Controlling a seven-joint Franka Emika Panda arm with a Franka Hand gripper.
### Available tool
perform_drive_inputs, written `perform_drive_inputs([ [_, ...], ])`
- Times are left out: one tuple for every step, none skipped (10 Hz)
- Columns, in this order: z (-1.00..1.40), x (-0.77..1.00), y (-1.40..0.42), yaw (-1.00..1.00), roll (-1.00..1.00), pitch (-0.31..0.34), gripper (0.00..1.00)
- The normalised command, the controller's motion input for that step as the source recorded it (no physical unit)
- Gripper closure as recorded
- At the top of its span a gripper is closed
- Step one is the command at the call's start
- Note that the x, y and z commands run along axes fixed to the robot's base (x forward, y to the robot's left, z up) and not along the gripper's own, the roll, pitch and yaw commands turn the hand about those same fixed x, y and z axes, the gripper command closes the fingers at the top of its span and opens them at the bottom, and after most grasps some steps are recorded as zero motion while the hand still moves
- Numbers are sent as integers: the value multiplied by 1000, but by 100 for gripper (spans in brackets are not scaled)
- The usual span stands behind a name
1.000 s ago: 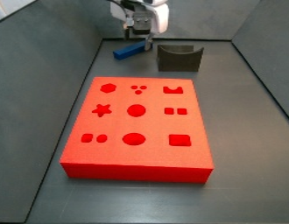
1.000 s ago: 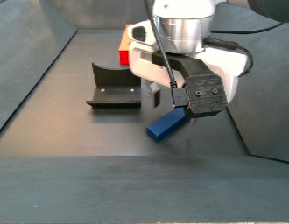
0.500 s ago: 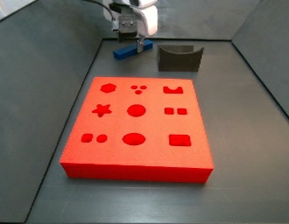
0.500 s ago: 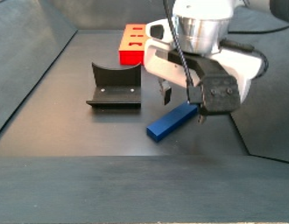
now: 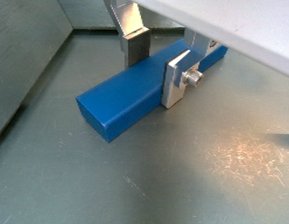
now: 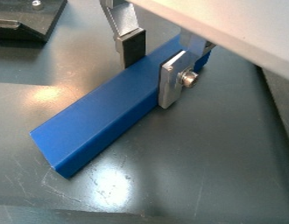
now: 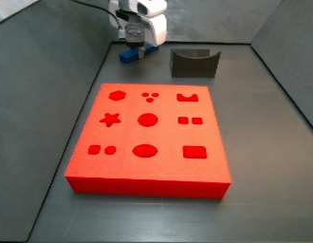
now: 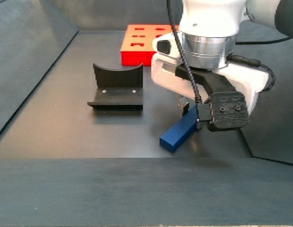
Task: Pick up the rectangle object. Move up. Place the rectangle object on the fixture. Regrasp the rectangle object. Move to above the board. Insert the rectangle object.
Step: Pick up the rectangle object.
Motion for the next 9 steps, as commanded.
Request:
perform_drive_inputs([
  [0,0,0,0,0,0,100],
  [0,0,0,0,0,0,100],
  [0,0,0,0,0,0,100],
  [0,0,0,0,0,0,100],
  [0,0,0,0,0,0,100],
  [0,0,0,0,0,0,100],
  [0,0,0,0,0,0,100],
  [0,0,0,0,0,0,100],
  [0,0,0,0,0,0,100],
])
